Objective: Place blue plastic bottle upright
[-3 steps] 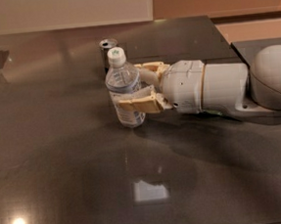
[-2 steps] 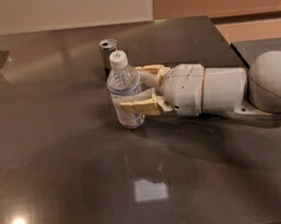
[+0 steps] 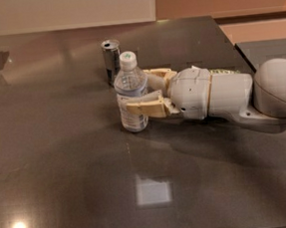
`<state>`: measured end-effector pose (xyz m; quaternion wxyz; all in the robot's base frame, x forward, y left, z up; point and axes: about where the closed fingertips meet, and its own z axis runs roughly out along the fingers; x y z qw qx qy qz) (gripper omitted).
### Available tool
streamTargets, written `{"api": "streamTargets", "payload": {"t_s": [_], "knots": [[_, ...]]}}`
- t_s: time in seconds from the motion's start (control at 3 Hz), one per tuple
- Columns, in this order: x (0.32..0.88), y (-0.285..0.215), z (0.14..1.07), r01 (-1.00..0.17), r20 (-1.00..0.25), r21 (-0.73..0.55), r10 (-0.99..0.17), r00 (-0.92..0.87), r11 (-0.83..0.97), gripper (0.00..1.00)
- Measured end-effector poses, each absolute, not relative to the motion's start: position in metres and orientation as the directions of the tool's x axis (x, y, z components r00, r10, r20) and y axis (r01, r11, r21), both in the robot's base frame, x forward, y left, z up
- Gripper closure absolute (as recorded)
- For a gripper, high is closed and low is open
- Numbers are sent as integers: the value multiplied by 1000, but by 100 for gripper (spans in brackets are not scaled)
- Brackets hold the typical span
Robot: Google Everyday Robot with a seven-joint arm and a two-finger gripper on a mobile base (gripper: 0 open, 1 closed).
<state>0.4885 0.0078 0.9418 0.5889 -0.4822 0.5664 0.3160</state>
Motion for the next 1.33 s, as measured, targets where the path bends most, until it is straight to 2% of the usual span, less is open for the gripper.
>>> {"api": "streamTargets", "payload": {"t_s": [1.0, 1.33], "knots": [[496, 4, 930, -935, -984, -138, -149, 93, 328, 13], [495, 3, 927, -932, -981, -146, -170, 93, 332, 0]]}}
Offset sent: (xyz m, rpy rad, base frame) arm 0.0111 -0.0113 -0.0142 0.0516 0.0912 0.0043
